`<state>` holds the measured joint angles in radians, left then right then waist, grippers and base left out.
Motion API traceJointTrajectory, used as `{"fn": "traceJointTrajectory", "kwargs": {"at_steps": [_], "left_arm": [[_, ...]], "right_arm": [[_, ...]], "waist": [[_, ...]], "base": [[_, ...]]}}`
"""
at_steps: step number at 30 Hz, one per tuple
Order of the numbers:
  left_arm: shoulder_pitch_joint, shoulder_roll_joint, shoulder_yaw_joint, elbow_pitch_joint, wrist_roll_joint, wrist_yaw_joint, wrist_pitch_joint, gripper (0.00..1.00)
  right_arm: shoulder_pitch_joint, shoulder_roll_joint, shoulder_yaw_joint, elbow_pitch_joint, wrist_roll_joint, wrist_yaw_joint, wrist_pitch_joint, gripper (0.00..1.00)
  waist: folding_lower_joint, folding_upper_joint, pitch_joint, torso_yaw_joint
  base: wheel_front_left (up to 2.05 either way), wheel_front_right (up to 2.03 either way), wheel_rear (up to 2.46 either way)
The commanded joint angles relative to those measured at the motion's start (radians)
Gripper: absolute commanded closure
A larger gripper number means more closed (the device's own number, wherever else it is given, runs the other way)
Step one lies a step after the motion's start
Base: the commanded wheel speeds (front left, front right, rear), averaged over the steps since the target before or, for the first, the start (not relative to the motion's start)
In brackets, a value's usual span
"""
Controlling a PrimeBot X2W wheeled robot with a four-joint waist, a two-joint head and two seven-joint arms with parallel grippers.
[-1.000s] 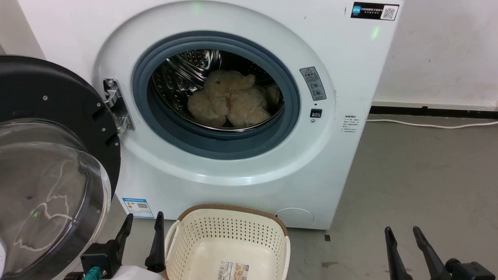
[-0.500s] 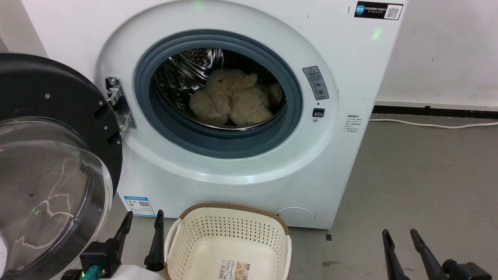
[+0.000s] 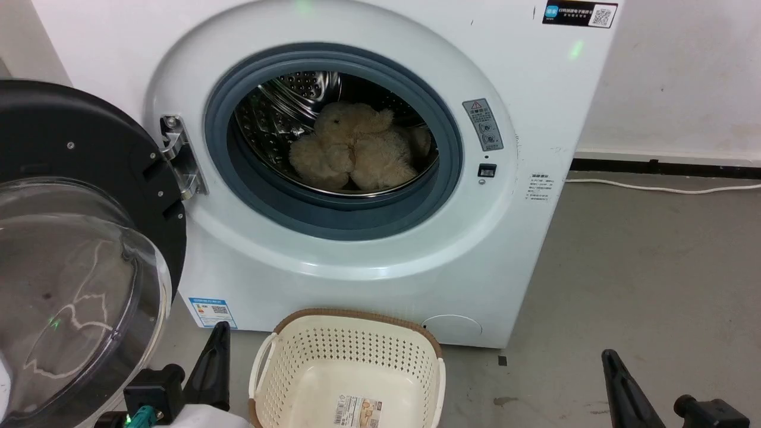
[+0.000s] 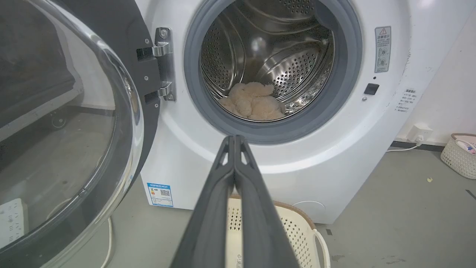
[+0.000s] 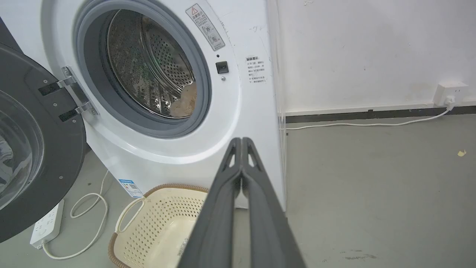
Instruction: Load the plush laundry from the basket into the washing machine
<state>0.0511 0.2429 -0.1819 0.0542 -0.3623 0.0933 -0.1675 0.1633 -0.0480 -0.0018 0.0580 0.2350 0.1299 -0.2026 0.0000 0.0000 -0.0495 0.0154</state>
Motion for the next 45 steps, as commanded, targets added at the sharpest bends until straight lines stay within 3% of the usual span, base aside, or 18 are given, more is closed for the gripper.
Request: {"fn": "traceJointTrajectory", "kwargs": {"at_steps": [1,45], "left_arm": [[-0.002,-0.003,0.005,-0.002,0.008,-0.004,0.005,1.0],[-0.02,-0.073,0.07,-0.022,0.139,-0.037,0.065,1.0]], "right_arm": [[-0.006,0.0,0.0,-0.002,-0.01,0.0,0.006,1.0],[-0.064,-0.001,0.001,-0.023,-0.093,0.0,0.079,1.0]], "waist": [[0.0,0.0,0.0,0.0],[0.0,0.0,0.018,-0.006]], "base": [[0.0,0.0,0.0],[0.0,0.0,0.0]]}}
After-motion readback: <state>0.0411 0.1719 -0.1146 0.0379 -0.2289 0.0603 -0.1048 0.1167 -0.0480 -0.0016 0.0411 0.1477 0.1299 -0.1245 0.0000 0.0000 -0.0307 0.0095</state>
